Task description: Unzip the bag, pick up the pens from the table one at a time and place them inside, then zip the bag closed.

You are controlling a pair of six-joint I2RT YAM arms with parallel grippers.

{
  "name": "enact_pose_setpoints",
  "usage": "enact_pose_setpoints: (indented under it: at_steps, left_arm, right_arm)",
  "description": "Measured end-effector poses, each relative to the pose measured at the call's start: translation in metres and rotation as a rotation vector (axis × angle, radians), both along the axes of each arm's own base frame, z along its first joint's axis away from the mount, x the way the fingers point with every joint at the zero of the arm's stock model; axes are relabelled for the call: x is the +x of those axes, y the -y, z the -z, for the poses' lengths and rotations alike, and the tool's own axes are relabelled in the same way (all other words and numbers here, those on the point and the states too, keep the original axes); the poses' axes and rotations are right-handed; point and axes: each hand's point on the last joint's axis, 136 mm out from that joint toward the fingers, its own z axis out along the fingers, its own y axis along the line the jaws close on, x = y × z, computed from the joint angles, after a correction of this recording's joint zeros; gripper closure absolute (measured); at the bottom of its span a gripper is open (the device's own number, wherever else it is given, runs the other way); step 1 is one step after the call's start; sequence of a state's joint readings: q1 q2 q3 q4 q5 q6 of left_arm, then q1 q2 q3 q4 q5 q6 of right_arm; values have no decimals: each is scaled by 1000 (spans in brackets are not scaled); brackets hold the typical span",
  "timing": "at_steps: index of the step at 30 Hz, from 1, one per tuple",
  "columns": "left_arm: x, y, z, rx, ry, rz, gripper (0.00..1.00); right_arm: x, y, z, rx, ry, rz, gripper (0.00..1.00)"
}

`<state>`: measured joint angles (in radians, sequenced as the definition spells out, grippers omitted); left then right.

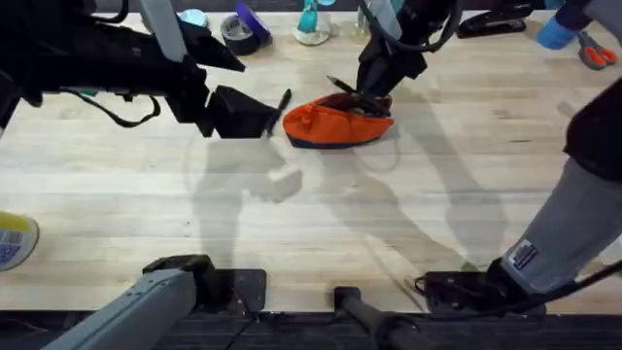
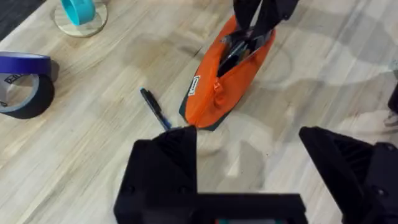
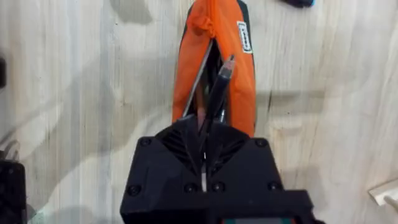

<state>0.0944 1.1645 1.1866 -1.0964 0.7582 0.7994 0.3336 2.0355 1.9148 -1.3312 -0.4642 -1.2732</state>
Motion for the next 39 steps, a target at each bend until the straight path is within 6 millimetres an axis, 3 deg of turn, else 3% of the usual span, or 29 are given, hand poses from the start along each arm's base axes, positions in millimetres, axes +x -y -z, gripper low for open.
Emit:
enact_pose_setpoints:
  at_steps: [12,39]
  left_arm:
    - [1,-4,3,24,-2,-13,8]
    - [1,-4,3,26,-3,-14,8]
  right_arm:
    - [3,-1,24,-17,-51,-13,970]
    - [0,-6,25,-16,-47,-30,969]
